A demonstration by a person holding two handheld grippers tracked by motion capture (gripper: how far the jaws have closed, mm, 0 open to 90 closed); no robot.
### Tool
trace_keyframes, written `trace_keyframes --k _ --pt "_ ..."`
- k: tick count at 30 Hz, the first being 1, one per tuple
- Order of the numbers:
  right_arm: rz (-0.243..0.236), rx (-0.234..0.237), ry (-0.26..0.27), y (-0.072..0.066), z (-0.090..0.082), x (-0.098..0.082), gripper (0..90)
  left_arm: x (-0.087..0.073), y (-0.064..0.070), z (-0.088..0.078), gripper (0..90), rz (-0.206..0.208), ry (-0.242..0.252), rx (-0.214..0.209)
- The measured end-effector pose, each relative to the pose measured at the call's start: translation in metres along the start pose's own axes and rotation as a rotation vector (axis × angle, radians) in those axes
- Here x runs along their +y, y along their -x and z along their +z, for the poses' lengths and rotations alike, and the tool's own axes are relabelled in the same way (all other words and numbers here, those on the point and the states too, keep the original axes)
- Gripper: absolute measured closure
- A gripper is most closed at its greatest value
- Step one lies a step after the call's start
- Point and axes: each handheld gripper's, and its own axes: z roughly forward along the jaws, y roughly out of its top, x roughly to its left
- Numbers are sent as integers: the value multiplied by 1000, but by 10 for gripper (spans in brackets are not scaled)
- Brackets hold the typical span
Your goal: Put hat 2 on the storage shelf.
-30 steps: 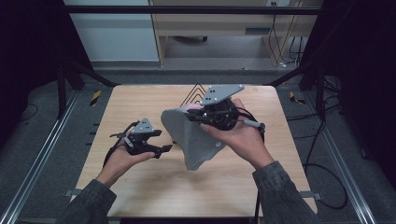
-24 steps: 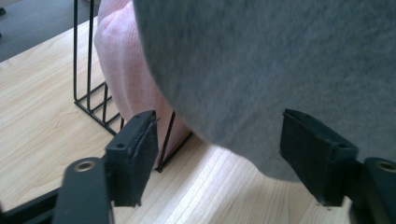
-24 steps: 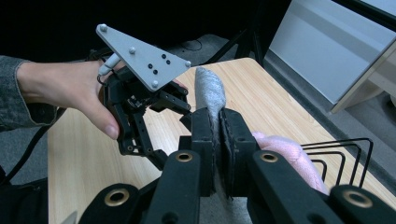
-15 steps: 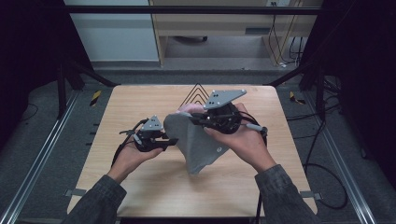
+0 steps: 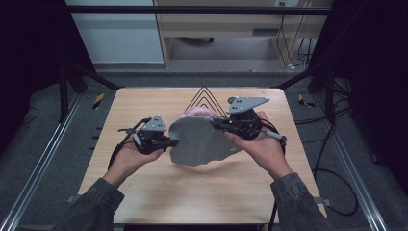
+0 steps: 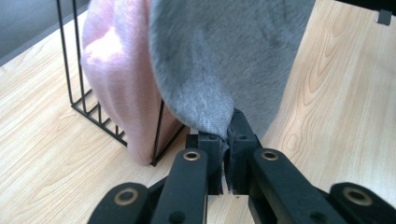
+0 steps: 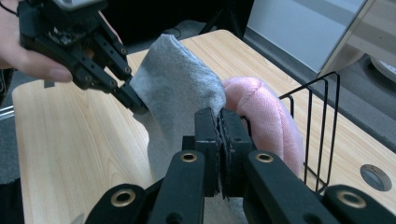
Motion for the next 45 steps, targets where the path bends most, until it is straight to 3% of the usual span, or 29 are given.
trace_keyframes --k 9,22,28,32,35,45 --pt "12 -16 44 3 -16 4 883 23 1 -17 868 18 -6 11" --pt "16 -53 130 17 -49 35 884 81 3 -48 867 64 26 59" --pt "42 -70 167 29 -58 48 885 104 -7 -59 867 47 68 64" --pt "53 -85 189 37 -62 57 885 113 -14 -63 867 32 89 66" --pt "63 -102 203 44 -63 64 885 121 -19 -66 867 35 95 90" --pt "87 -144 253 65 -62 81 885 141 -37 -71 868 16 170 117"
